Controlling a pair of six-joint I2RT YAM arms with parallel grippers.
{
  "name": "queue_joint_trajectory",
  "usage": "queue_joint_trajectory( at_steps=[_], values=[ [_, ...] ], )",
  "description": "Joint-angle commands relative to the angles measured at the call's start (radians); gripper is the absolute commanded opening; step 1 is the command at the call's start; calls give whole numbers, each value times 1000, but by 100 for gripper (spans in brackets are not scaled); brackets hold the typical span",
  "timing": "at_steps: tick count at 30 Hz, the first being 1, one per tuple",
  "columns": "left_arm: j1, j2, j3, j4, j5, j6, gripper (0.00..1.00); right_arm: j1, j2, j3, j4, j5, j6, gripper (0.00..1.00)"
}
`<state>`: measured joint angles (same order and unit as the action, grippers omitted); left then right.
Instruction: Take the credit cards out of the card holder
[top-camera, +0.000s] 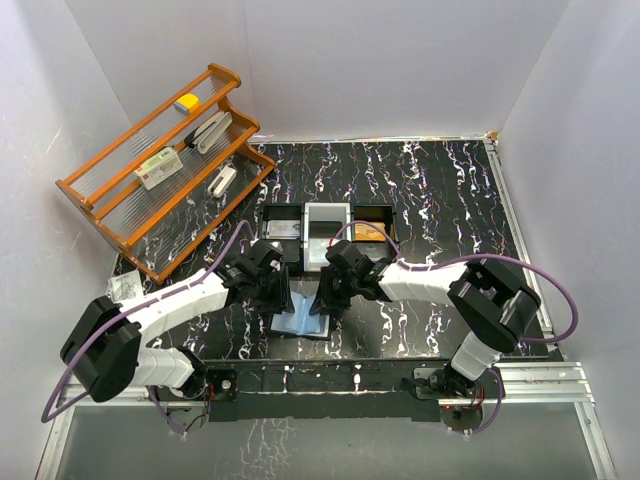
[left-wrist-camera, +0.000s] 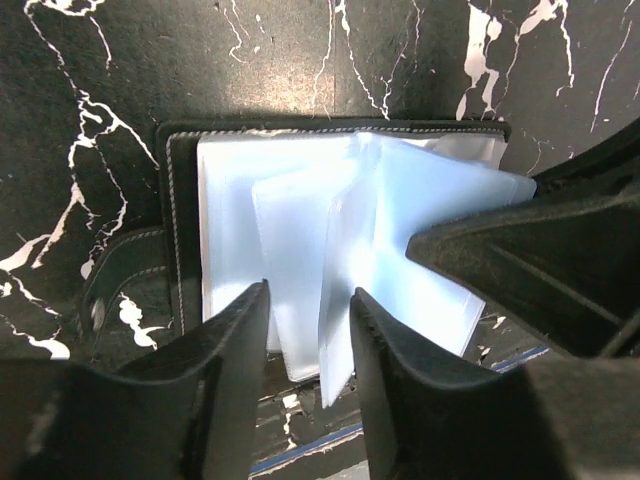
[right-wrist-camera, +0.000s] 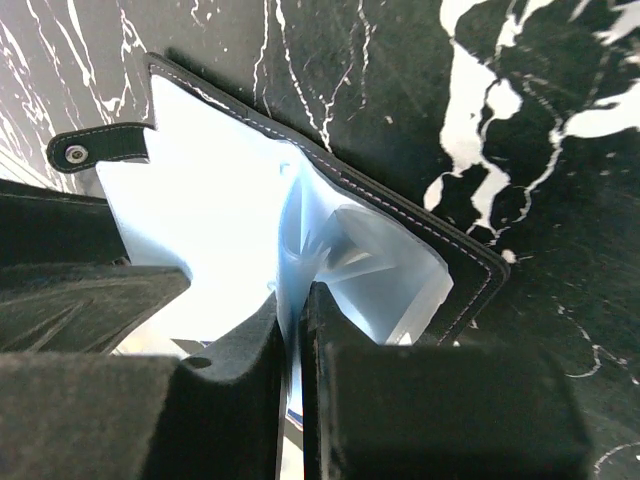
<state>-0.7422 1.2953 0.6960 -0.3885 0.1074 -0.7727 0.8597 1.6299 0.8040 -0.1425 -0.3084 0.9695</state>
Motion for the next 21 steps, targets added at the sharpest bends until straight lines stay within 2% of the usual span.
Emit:
queue_joint_trajectory(
  at_steps=[1, 9, 14, 18, 21],
  values=[
    [-6, -39, 22, -71, -33, 15, 40, -13, -50, 5, -4, 50, -20, 1],
    [-6, 41, -24, 42, 72, 11, 45, -14, -37, 1, -17, 54, -35, 1],
    [-6, 115, -27, 49, 60, 23, 50, -15, -27, 3, -22, 56, -41, 1],
    [-9, 128, -31, 65, 98, 32, 47, -20, -23, 11, -45, 68, -54, 4],
    [-9, 81, -29, 79, 114, 14, 47, -24, -28, 39, -102, 99, -84, 8]
  ],
)
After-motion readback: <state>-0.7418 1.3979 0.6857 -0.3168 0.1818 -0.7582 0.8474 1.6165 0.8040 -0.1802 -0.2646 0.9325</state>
